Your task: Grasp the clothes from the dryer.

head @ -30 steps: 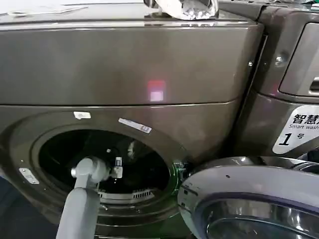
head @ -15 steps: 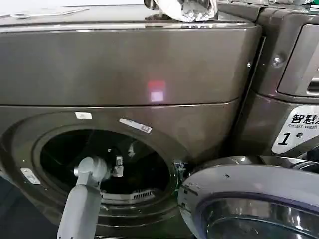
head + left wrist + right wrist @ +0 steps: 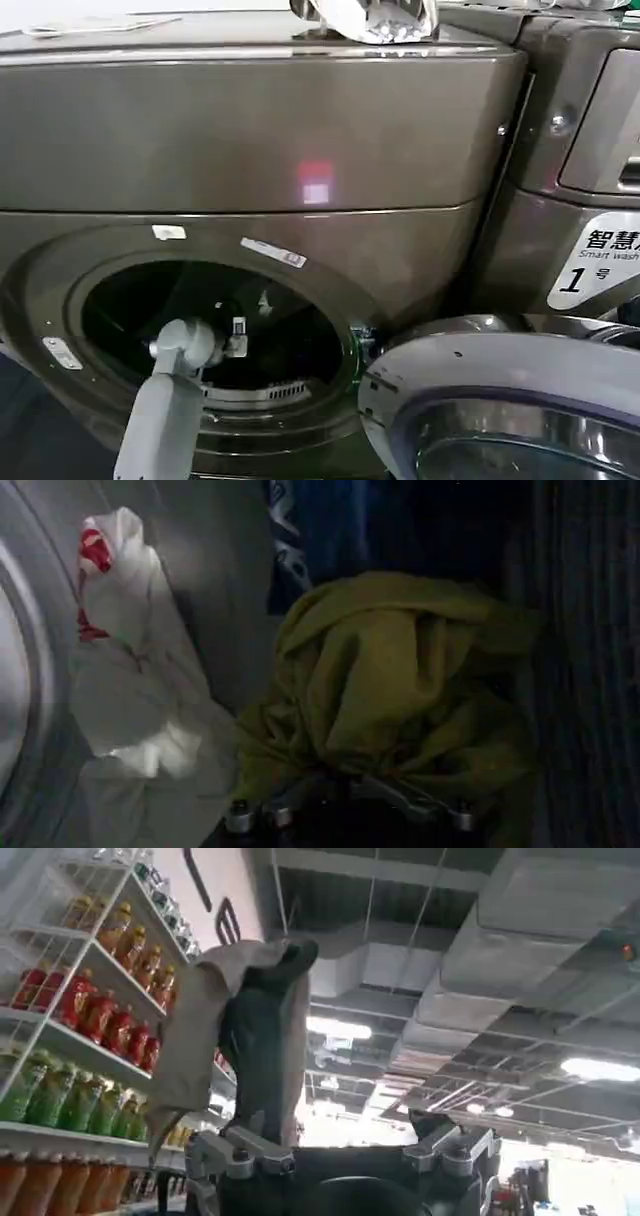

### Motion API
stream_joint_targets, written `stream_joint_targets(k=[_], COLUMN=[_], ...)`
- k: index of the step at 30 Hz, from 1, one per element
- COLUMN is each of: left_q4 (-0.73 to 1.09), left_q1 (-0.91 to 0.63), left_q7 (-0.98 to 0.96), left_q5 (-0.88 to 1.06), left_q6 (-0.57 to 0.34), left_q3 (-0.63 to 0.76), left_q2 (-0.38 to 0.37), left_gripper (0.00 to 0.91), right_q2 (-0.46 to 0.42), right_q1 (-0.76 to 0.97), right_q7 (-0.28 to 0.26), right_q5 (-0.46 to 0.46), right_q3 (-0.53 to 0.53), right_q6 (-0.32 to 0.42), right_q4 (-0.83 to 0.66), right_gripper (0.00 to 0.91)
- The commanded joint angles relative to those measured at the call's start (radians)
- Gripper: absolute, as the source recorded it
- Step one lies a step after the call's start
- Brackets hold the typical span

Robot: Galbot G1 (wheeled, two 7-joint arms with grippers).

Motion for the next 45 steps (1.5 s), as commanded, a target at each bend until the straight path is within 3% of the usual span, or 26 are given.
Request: stream_joint_targets(k=[1, 8, 16, 21, 28, 32, 35, 45], left_q4=[-0.056, -0.064, -0.145, -0.178, -0.211, -0.221, -0.223, -0.223], left_q1=[-0.010, 0.015, 0.080, 0.107, 0.121, 0.124, 0.126, 0.130], left_q7=[-0.473, -0.789, -1.131, -1.291, -1.338, -1.339, -1.338, -1.333], left_q5=[-0.286, -0.389, -0.587, -0.784, -0.954, -0.967, -0.970, -0.972], left_q6=[0.129, 0.184, 0.309, 0.328, 0.344, 0.351, 0.353, 0.357], left_q3=[-0.017, -0.030, -0.008, -0.004, 0.005, 0.011, 0.013, 0.021], left_q2=[-0.019, -0.052, -0.107, -0.141, -0.133, -0.135, -0.132, -0.126], left_gripper=[0.000, 0.000, 0.000, 0.000, 0.000, 0.000, 0.000, 0.000], right_q2=[-0.002, 0.001, 0.001, 0.000, 0.004, 0.011, 0.014, 0.022], right_q1=[-0.001, 0.002, 0.003, 0.004, 0.001, 0.000, -0.007, -0.013], right_q7=[-0.002, -0.004, -0.003, -0.004, -0.004, -0.001, -0.016, -0.007], right_q5=[0.000, 0.001, 0.003, 0.004, 0.007, 0.012, 0.007, 0.022], right_q3=[-0.002, -0.012, -0.017, -0.020, -0.020, -0.016, -0.022, -0.011], right_q6=[0.001, 0.000, -0.005, -0.006, 0.000, -0.024, 0.023, 0.019], right_q4=[0.005, 0.021, 0.028, 0.035, 0.033, 0.065, 0.058, 0.049], right_gripper=[0.907, 0.907, 0.907, 0.907, 0.907, 0.907, 0.907, 0.907])
